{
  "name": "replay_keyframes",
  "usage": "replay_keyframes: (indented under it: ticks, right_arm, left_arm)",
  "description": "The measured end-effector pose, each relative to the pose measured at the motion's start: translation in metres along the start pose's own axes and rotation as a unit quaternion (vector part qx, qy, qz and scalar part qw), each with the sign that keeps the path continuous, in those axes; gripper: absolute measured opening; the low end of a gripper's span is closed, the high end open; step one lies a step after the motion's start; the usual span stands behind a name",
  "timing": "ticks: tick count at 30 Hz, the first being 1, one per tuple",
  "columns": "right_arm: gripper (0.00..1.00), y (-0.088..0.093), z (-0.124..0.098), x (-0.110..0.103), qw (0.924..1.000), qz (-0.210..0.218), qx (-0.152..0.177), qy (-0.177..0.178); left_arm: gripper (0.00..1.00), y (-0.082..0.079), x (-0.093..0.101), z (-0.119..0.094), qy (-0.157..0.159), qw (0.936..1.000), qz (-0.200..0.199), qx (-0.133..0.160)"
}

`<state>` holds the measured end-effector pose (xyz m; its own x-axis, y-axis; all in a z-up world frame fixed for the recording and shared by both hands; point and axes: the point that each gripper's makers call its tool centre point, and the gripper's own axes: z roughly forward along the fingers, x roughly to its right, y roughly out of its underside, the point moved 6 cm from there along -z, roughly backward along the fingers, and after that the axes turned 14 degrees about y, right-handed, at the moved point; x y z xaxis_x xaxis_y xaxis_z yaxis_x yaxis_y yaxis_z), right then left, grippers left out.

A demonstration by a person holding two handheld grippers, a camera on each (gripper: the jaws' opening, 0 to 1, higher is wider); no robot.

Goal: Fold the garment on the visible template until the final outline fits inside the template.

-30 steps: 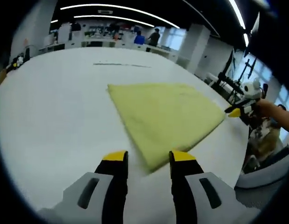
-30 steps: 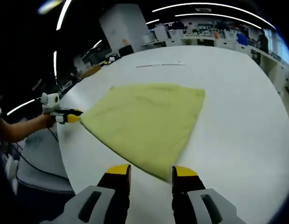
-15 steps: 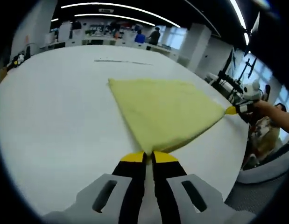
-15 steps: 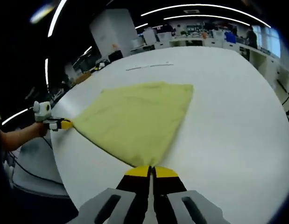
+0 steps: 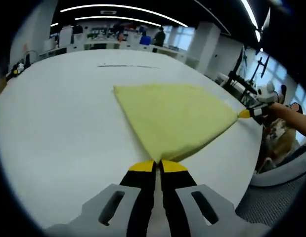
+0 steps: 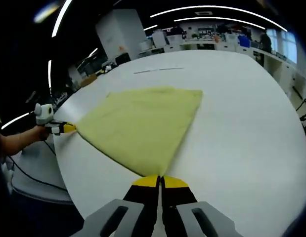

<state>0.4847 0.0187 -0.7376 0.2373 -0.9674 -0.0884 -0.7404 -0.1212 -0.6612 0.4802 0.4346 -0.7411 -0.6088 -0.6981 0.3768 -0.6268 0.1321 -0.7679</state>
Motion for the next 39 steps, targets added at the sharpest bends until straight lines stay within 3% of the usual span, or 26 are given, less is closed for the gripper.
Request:
replay_keyframes:
  ticks: [4,7,11,18,22,23,24,26,31,39]
  right_arm:
    - [0.02,-0.004,-0.006,0.002,0.9997,0.0,0.018,0.016]
    - [0.18,-0.011,-0.013,0.001,0.999,0.009,0.041,0.015]
    - [0.35,-0.023,-0.025,-0.006,0.9976,-0.008,0.069,0.01]
    - [0.68,-0.046,-0.047,-0.023,0.9935,-0.025,0.111,-0.009]
    - [0.83,-0.057,-0.061,-0.031,0.991,-0.034,0.129,-0.016]
    - [0.87,-0.061,-0.066,-0.034,0.9899,-0.035,0.136,-0.018]
    - [0.91,-0.063,-0.069,-0.036,0.9893,-0.037,0.139,-0.02]
    - [0.97,-0.068,-0.077,-0.038,0.9872,-0.038,0.154,-0.022]
    - [0.99,-0.074,-0.095,-0.044,0.9838,-0.036,0.173,-0.029]
    - [0.99,-0.065,-0.108,-0.047,0.9839,-0.058,0.168,-0.022]
  left_arm:
    - [0.05,0.0,-0.001,-0.005,-0.01,0.9999,-0.003,0.007]
    - [0.13,-0.007,0.002,-0.01,-0.014,0.9995,-0.006,0.029]
    - [0.24,-0.018,0.008,-0.015,-0.016,0.9988,-0.005,0.047]
    - [0.52,-0.037,0.022,-0.02,-0.004,0.9971,-0.006,0.076]
    - [0.64,-0.049,0.032,-0.025,-0.005,0.9959,0.026,0.087]
    - [0.65,-0.051,0.034,-0.026,-0.007,0.9951,0.031,0.094]
    - [0.66,-0.059,0.036,-0.028,-0.01,0.9914,0.044,0.123]
    - [0.7,-0.062,0.041,-0.031,-0.004,0.9914,0.045,0.123]
    - [0.81,-0.072,0.048,-0.04,-0.007,0.9905,0.061,0.123]
    - [0.98,-0.081,0.057,-0.054,-0.011,0.9857,0.066,0.155]
